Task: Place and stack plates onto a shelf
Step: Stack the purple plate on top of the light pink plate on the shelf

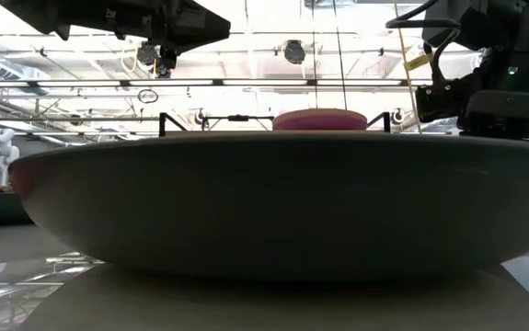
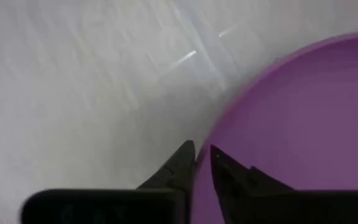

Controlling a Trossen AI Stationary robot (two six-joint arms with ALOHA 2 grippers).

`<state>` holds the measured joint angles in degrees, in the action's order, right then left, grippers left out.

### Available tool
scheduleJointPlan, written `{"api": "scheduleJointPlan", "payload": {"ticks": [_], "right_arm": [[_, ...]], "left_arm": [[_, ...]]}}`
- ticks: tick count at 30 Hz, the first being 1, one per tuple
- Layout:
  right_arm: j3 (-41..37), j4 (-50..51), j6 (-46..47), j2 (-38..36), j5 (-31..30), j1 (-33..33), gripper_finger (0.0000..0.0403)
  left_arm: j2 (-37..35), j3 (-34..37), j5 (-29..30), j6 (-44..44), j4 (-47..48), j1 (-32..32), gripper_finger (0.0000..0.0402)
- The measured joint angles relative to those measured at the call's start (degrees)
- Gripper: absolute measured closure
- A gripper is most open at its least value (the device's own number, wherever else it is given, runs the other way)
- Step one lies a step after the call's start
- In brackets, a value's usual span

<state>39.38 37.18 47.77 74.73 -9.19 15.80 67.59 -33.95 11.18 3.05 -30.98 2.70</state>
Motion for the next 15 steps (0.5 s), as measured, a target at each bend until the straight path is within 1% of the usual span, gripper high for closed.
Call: {"api": "scheduleJointPlan", "payload": {"ticks": [3,10,15], "right_arm": [[0.0,1.2,-1.3,0.0,0.0,0.0,0.0398],[0.2,0.8,-2.9,-1.0,0.0,0.1,0.0402],[2.6,0.8,-5.0,-3.4,0.0,1.2,0.0402]], "left_arm": [[0.0,0.0,0.0,0.0,0.0,0.0,0.0314],[0.0,0.0,0.0,0.0,0.4,0.0,0.0314],[0.0,0.0,0.0,0.0,0.7,0.0,0.0314]]}}
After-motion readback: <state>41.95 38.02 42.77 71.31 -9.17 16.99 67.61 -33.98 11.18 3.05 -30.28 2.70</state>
